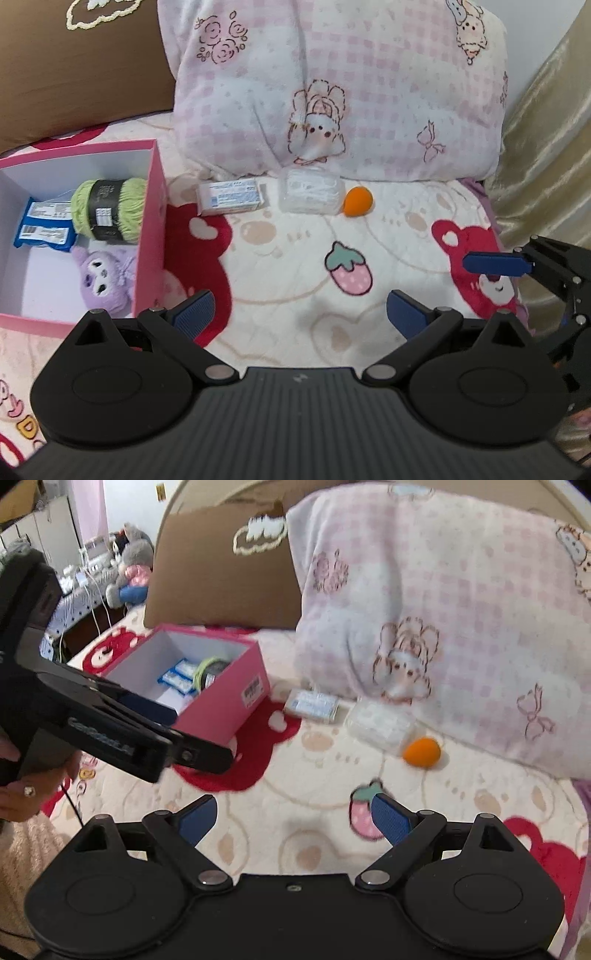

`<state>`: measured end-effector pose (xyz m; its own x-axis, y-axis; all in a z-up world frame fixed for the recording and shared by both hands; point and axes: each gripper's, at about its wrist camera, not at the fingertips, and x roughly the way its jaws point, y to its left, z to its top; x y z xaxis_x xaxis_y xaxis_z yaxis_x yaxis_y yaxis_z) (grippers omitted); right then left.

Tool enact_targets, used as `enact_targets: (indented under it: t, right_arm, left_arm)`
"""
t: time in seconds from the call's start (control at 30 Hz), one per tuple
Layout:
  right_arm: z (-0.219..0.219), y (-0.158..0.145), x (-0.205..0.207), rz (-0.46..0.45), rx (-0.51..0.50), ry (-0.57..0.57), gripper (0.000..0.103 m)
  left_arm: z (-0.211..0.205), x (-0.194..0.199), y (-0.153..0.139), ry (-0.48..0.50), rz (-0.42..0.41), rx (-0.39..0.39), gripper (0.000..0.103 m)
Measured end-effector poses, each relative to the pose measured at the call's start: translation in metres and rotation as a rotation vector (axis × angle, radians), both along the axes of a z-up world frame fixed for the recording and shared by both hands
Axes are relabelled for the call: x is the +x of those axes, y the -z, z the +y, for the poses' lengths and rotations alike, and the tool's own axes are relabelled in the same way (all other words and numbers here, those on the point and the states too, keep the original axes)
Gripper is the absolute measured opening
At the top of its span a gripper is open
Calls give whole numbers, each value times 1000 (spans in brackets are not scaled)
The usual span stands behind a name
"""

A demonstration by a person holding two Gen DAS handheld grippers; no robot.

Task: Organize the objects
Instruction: 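Move the open left gripper toward the orange makeup sponge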

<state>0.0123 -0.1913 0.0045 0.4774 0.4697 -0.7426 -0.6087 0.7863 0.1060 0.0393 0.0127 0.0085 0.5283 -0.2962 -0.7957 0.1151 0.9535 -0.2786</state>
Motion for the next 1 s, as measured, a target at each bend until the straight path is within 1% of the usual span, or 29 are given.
enact_targets:
  t: [0.07,0.1,0.13,0.27,0.37,0.43,0.5,0.57,0.67,0.73,0.8,0.9,0.97,1.0]
  right_arm:
    - [-6,0,3,-50,69,-26,93]
    - [-9,1,6,-67,89,-23,93]
    - [-10,4,10,-69,90,-29,93]
    - [-18,18,25,-124,98,-24,93]
    - [-25,31,40,-151,116,-2,93]
    - [-29,39,50,-148,121,16,93]
    - [-32,47,60,-130,118,10,93]
    - [-33,55,67,-126,92,-8,93]
    - [-29,68,70,-191,-8,-43,93]
    - [-27,79,73,-222,-49,-59,93]
    - [-27,91,86,-197,-77,-59,93]
    - [-31,107,106,-181,-65,-20,92]
    - [-35,118,119,-175,-64,11,90]
    - [-36,123,123,-177,-67,10,88]
  left_arm:
    - [-2,2,4,-2,-18,-33,99]
    - [-3,2,5,-11,-27,-37,99]
    - [-4,3,7,-16,-35,-32,99]
    - [-11,15,14,-9,-78,-22,98]
    - [-23,26,22,-17,-125,11,97]
    - [-29,36,30,-38,-140,13,96]
    - [-33,45,38,-53,-140,-8,96]
    - [-37,55,48,-52,-130,-32,96]
    - [-47,69,62,-49,-115,-60,96]
    - [-55,77,72,-42,-119,-78,95]
    - [-62,84,80,-23,-125,-105,95]
    - [-73,95,92,-7,-124,-136,93]
    - [-76,101,100,-7,-127,-167,90]
    - [-77,104,105,-16,-130,-176,87]
